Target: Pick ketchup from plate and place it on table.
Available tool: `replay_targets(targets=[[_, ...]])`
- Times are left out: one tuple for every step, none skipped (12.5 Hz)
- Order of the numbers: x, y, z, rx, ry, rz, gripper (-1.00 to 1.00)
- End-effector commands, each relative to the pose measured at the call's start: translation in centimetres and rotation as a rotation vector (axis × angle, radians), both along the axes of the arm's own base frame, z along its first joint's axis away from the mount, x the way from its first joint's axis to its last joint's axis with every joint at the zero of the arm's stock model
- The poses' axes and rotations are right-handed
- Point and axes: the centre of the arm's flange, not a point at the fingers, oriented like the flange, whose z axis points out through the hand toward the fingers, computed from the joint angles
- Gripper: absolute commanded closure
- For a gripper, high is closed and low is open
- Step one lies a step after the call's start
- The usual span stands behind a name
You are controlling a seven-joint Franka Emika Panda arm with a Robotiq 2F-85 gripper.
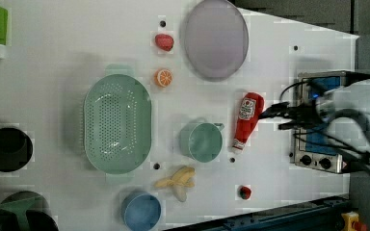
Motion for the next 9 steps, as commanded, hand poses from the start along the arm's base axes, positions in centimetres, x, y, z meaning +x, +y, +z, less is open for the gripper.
replay_targets(targets=[[3.7,0.9,19.0,-0.059,-0.269,-0.241,-1.00],[3.3,1.0,22.3,-0.068,-0.269,-0.302,-1.00],[2.7,1.1,24.8,-0.079,-0.243,-0.379,-1.00],[2.0,1.1,26.7,-0.094,-0.207,-0.460,-1.00],[1.2,1.3,28.2,-0.107,-0.177,-0.509,-1.00],[0.7,1.4,29.3,-0.112,-0.159,-0.514,-1.00],[0.8,1.5,30.4,-0.109,-0.179,-0.513,-1.00],[0.8,1.4,30.9,-0.108,-0.189,-0.513,-1.00],[0.9,1.6,31.1,-0.106,-0.198,-0.512,-1.00]])
